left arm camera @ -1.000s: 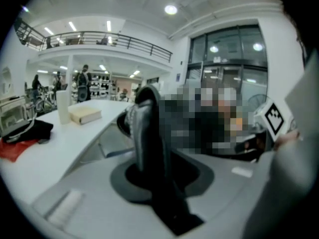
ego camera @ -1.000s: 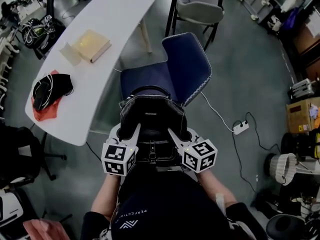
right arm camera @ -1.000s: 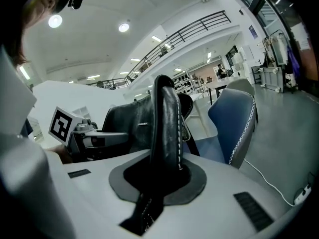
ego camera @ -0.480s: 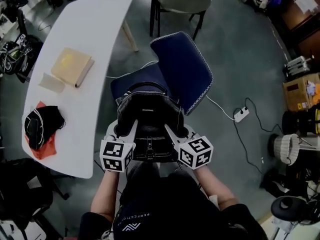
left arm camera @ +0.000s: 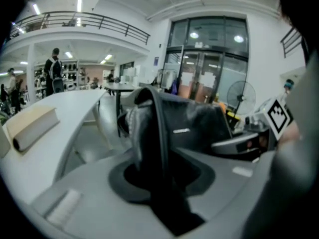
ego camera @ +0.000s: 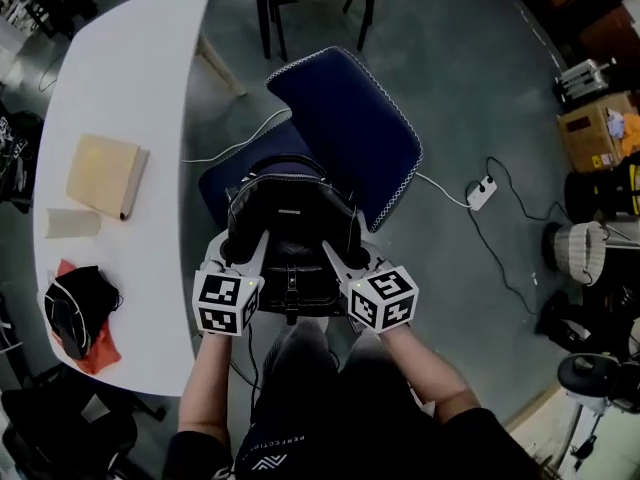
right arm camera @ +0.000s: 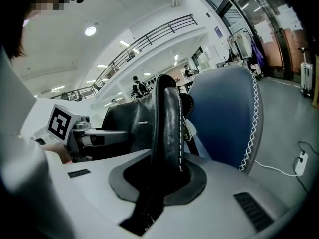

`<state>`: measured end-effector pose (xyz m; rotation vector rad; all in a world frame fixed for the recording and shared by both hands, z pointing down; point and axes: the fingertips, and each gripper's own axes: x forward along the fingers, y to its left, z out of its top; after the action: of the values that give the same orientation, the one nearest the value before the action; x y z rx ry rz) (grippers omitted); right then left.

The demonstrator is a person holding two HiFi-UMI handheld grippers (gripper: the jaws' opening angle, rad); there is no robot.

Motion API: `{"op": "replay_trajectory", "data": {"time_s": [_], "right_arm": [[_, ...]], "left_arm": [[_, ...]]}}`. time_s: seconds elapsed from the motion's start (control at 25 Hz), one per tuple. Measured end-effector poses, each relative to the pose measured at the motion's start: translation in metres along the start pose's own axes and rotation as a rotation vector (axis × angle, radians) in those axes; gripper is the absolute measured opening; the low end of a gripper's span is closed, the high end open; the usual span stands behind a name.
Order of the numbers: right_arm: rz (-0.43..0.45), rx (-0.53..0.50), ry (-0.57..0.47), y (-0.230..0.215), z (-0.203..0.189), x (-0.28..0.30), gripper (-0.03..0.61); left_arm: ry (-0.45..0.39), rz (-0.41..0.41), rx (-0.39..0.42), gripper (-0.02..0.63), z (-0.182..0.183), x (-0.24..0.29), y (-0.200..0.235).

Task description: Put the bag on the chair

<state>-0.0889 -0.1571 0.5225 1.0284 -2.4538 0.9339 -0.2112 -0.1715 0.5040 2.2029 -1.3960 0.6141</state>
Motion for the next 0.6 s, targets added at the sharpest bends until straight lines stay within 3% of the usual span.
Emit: {"op": "replay_trajectory", "data": {"time_s": [0.36, 0.6], "right_arm": [[-0.097, 0.078, -0.029, -0.034, -0.008, 0.028, 0.044], [-0.165, 0.143, -0.074, -0.055, -0.015, 0.044, 0.046]], "left_arm": [[0.050, -0.080, 0.077, 0.123, 0.000, 0.053, 0.013], [0.083, -0.121, 0.184, 0.126, 0.003, 0.086, 0.016]]}}
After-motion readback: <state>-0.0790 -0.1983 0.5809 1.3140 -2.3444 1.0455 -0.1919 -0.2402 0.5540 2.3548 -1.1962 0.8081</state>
